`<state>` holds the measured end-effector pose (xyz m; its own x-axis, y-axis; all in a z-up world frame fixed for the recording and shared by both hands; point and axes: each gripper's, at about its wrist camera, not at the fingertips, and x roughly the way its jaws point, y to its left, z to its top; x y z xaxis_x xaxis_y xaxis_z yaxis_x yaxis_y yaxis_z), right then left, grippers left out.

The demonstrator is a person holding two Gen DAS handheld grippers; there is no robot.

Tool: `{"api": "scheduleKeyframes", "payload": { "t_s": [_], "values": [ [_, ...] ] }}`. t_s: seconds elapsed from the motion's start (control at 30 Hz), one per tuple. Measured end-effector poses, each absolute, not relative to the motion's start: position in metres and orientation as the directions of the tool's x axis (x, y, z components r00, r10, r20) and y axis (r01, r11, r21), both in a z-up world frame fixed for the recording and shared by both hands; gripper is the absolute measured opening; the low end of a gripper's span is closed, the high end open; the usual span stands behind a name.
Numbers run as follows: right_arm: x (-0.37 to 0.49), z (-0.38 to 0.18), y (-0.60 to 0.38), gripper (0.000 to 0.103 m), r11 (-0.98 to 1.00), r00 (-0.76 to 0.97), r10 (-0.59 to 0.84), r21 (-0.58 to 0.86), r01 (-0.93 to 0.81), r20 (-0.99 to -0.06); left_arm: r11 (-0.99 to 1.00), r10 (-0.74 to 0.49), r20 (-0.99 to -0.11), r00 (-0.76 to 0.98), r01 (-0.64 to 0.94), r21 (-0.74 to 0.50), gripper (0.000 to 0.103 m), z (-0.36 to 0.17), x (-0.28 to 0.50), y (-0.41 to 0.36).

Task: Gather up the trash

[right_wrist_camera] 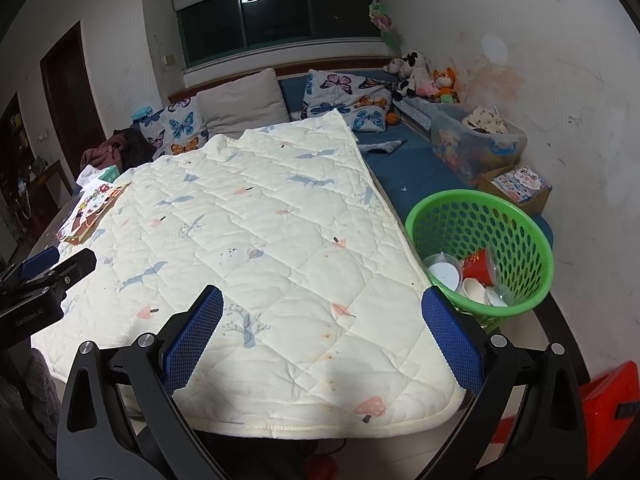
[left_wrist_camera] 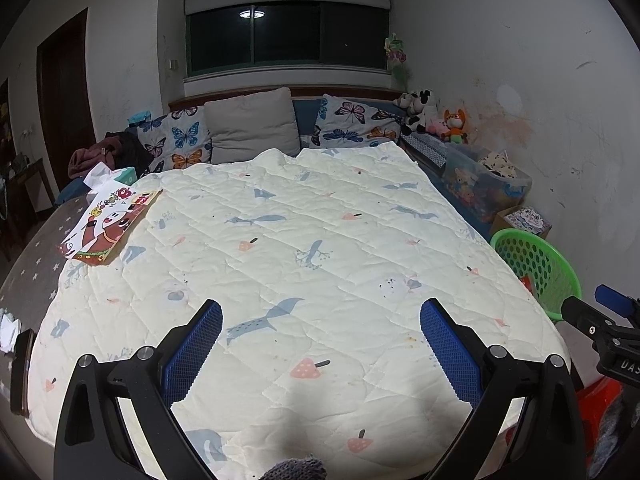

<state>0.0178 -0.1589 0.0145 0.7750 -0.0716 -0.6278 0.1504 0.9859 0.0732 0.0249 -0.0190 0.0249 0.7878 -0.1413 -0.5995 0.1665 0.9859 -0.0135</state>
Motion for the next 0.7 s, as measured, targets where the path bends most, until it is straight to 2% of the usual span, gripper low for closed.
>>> {"api": "scheduleKeyframes", "payload": {
  "t_s": [0.47,0.7],
  "values": [
    [0.0179,0.0142,-0.1586,0.099,0.986,0.774,-0.064,0.08,0.147,-0.63,0.985,-0.159,-0.614,0.773,0.17,-0.04,0.096,0.0199,0.0256,-0.0199],
    [0.0185,0.0145,-0.1602,0.099,0.985,0.775,-0.065,0.083,0.151,-0.629,0.988,-0.131,-0.589,0.798,0.151,-0.017,0.096,0.0207,0.0238,-0.0193]
  ]
}}
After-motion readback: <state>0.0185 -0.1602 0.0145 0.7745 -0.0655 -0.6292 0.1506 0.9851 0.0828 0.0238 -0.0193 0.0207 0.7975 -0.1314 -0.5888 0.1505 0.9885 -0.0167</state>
